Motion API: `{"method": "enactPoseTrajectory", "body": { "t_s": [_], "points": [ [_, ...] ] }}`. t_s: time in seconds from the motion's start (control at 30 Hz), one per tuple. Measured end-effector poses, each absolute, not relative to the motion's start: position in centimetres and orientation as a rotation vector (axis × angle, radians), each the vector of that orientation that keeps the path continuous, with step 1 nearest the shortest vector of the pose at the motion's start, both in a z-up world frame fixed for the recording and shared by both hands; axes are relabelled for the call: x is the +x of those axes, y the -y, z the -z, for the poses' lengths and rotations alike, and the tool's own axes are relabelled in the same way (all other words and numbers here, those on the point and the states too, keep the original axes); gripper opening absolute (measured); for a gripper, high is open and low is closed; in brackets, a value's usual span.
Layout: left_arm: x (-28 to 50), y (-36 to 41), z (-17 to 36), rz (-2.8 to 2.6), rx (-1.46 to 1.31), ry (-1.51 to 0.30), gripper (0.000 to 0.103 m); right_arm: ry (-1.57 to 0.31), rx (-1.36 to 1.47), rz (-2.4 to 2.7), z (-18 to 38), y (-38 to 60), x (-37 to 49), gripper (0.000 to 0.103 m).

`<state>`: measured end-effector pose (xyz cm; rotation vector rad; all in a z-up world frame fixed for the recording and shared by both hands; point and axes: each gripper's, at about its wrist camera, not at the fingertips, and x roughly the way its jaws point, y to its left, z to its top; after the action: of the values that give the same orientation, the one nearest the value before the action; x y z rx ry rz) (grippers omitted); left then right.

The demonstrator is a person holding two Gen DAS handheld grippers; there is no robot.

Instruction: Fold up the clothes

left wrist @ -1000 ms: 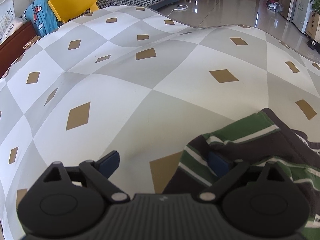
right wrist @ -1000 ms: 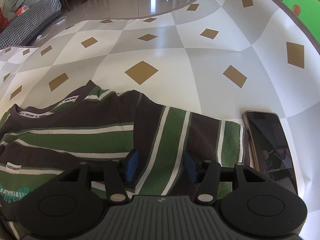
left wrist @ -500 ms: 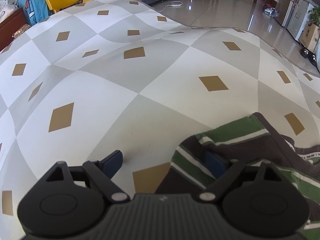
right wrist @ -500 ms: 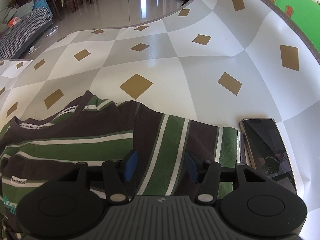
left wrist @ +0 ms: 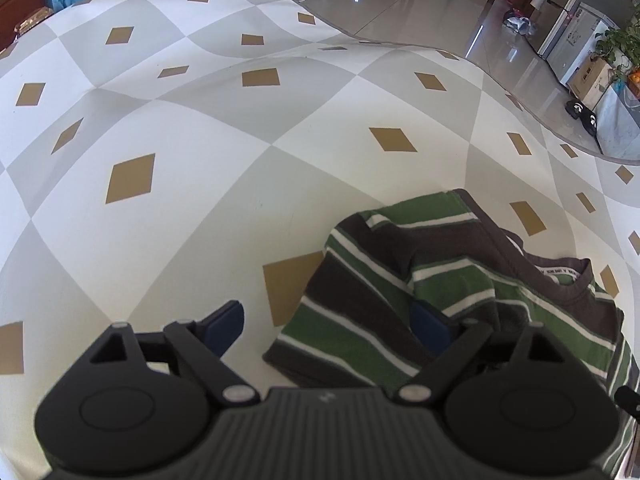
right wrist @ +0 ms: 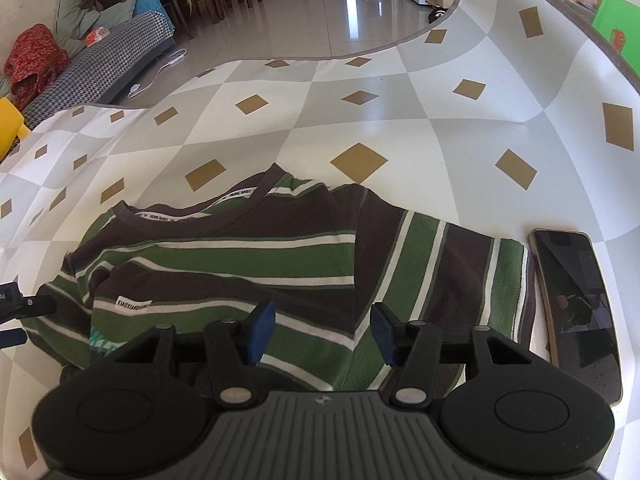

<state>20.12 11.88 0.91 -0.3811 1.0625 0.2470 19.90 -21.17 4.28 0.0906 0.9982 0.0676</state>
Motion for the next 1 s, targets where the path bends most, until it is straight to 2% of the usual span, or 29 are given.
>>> {"method": "enactPoseTrajectory", "body": {
  "t_s": [0.5,0.7,0.73,0.8,0.87,1.0],
  "points": [
    [18.0,-11.0,0.6,-0.137,-0.566,-1.142,0.09,-1.034,0.023,-0.117,-4.0,20.5,17.9,0.051],
    [18.8,-10.1,0.9,-0.165,-0.543,-1.101,0.091,-1.062,0.011,-0.12,-3.5,20.9,17.6,0.051],
    [18.9,-9.9,0.9,-0.159,-0.542,-1.095,0.089,-1.066,0.009,-0.123,-3.4,20.9,17.5,0.051],
    [19.1,-9.4,0.9,-0.137,-0.535,-1.084,0.079,-1.074,0.01,-0.128,-3.4,21.0,17.4,0.051],
    [19.2,-8.8,0.8,-0.126,-0.506,-1.078,0.064,-1.079,0.009,-0.134,-3.4,20.9,17.4,0.051],
    [19.1,-8.3,0.7,-0.119,-0.488,-1.066,0.045,-1.071,0.02,-0.152,-4.2,20.7,17.0,0.051]
  ]
}}
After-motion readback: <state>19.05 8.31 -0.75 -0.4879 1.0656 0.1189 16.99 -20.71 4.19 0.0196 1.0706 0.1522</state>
